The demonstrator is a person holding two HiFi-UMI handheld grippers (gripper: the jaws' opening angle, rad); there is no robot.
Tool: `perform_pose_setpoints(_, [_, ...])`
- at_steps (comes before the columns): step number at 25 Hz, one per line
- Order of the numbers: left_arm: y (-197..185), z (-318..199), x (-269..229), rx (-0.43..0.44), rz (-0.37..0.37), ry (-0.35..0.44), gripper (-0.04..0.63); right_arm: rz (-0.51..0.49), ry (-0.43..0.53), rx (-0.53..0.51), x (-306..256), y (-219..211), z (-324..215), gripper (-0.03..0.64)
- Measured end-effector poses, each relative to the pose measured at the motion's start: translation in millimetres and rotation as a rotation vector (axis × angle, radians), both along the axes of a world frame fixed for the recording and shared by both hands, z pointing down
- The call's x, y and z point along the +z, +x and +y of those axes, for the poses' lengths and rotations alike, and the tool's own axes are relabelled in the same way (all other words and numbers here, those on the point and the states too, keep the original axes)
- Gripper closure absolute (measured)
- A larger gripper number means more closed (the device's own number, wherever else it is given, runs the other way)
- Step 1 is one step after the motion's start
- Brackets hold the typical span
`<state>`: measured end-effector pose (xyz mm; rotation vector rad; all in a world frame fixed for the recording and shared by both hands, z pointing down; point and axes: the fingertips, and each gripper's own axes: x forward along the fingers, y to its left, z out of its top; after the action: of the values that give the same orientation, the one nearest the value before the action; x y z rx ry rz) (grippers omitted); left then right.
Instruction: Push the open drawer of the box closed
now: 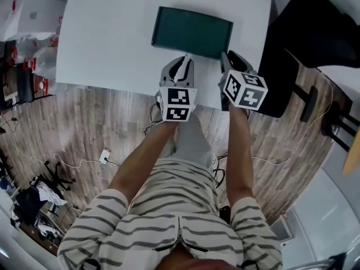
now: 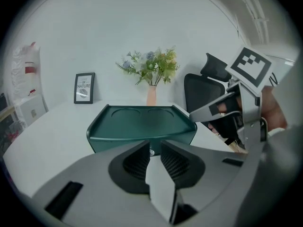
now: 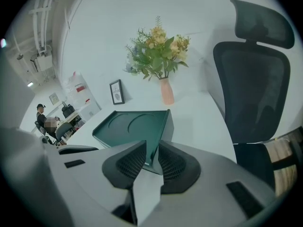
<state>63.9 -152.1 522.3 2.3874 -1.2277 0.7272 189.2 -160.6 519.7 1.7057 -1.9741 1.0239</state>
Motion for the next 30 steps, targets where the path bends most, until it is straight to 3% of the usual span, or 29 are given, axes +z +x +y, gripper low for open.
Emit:
perform_pose_setpoints(11, [-9.0, 10.2, -49.9, 0.000, 0.039, 0.045, 0.591, -0.033, 0.092, 0.025, -50.5, -5.3, 24.6, 0.551])
perform_pose_setpoints(18, [-7.4, 29.0, -82.7, 0.044, 0.058, 0.080, 0.592, -0.037, 0.128, 0.012, -80.3, -15.7, 54.4, 0.568])
perform_pose_setpoints(22, [-10.0, 41.3, -105.2, 0.066, 0.071, 0.105, 0.594, -0.098, 0.164, 0.027, -101.1, -24.1, 69.9, 0.586])
perform_pose_setpoints(30, [-11.9, 63.4, -146.2, 0.107, 0.101, 0.151, 0.594, -0.089, 0.255, 0.014, -147.0, -40.1, 91.7, 0.623])
